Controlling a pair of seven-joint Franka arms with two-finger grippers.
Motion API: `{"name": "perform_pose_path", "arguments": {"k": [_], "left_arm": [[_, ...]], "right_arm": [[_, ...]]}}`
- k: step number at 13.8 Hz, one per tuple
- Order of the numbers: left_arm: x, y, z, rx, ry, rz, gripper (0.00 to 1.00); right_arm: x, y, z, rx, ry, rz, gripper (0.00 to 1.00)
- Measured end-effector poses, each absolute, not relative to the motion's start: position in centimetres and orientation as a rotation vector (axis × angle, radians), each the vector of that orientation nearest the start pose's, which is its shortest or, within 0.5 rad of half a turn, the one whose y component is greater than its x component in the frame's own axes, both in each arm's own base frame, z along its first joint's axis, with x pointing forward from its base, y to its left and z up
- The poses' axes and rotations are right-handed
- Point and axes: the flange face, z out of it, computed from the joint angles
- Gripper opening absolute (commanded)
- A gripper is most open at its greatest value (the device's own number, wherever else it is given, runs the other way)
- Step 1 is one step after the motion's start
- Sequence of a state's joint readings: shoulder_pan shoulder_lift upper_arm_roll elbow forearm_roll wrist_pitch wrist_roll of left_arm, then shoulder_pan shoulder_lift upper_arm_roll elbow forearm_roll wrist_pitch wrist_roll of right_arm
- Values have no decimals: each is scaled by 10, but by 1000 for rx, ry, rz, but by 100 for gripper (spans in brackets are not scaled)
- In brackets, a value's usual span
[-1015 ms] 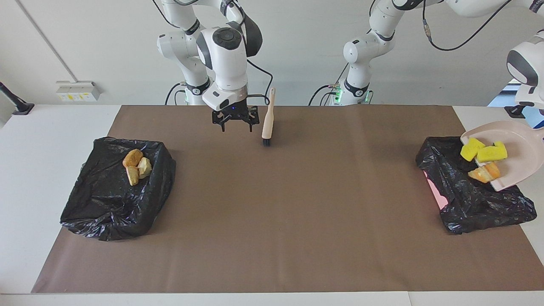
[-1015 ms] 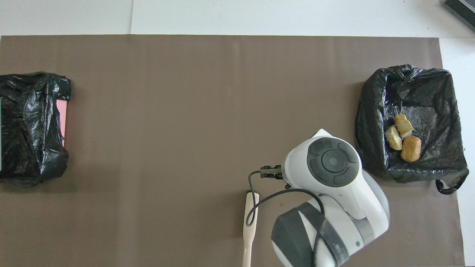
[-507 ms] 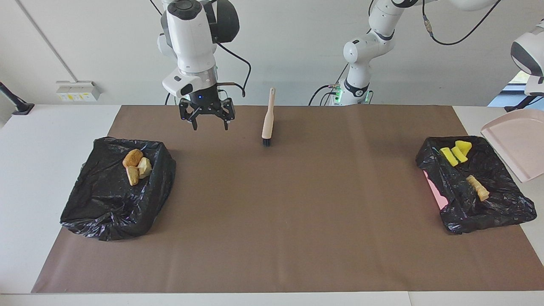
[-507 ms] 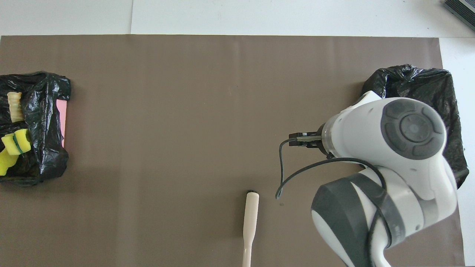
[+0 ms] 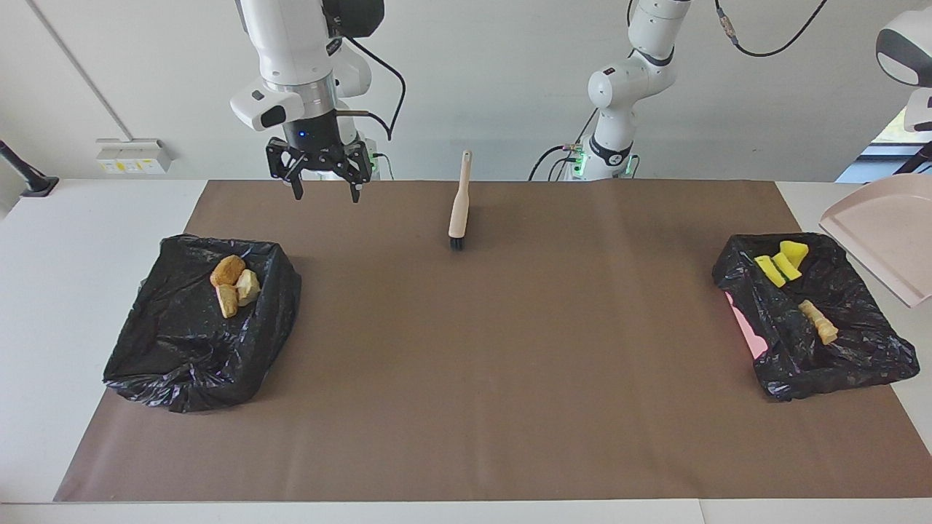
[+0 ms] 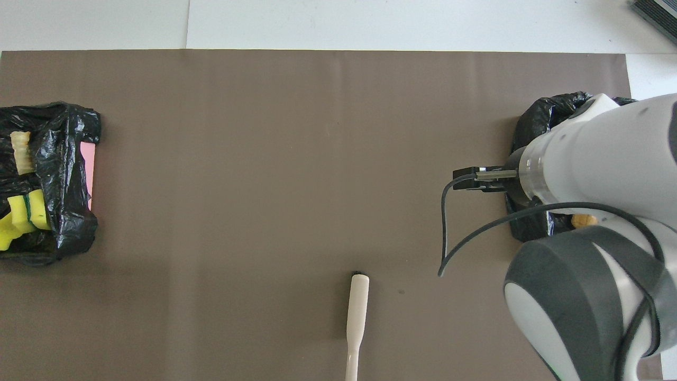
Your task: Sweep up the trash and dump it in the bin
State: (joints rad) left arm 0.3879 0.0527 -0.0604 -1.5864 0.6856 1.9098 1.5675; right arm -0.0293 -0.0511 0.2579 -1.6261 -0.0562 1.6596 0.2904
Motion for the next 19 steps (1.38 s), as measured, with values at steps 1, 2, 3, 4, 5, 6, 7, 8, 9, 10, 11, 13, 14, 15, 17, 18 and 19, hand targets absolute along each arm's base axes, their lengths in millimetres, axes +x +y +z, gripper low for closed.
{"name": "perform_pose_path", "arguments": {"k": [1,2,3,4,5,6,7,8,9,10,11,13,14,15,17,18,19], "left_arm": [[556,233,633,-1994,1584,438,0],[555,228,626,-2097,1568,368,0],[554,224,620,-2211,1531,311,0],[553,217,614,-2305,1491,274,0],[555,204,609,-2365,1463,254,0],[560,182,605,-2421,1437,233,0],[566,150,600,-2488,1405,202,0],[572,113,592,-2559,1361,173,0],[576,74,581,-2637,1305,153,0],[577,32,568,-2719,1233,137,0],[577,-6,558,-2777,1162,130,0],[573,-74,546,-2875,1030,101,0],[573,-106,541,-2923,949,72,0],[574,-137,534,-2965,873,37,0],[573,-209,507,-3039,724,-14,0],[569,-249,488,-3059,664,-8,0],[566,-283,472,-3074,614,-5,0]], "right_arm": [[534,108,641,-3188,78,-140,100],[534,88,649,-3192,72,-130,100],[533,63,658,-3193,80,-129,100],[532,38,665,-3191,89,-133,100],[530,14,672,-3188,105,-142,100],[528,-6,676,-3184,123,-151,100],[526,-19,677,-3180,139,-153,100],[525,-25,677,-3180,150,-149,100],[526,-25,674,-3180,151,-138,100],[526,-24,670,-3179,148,-115,100],[525,-23,664,-3172,144,-81,100],[522,-23,659,-3153,105,-29,100],[519,-25,658,-3152,76,1,100],[515,-26,659,-3152,61,25,100],[509,-25,664,-3150,56,41,100],[507,-23,666,-3150,49,35,100],[506,-22,668,-3150,44,31,100]]}}
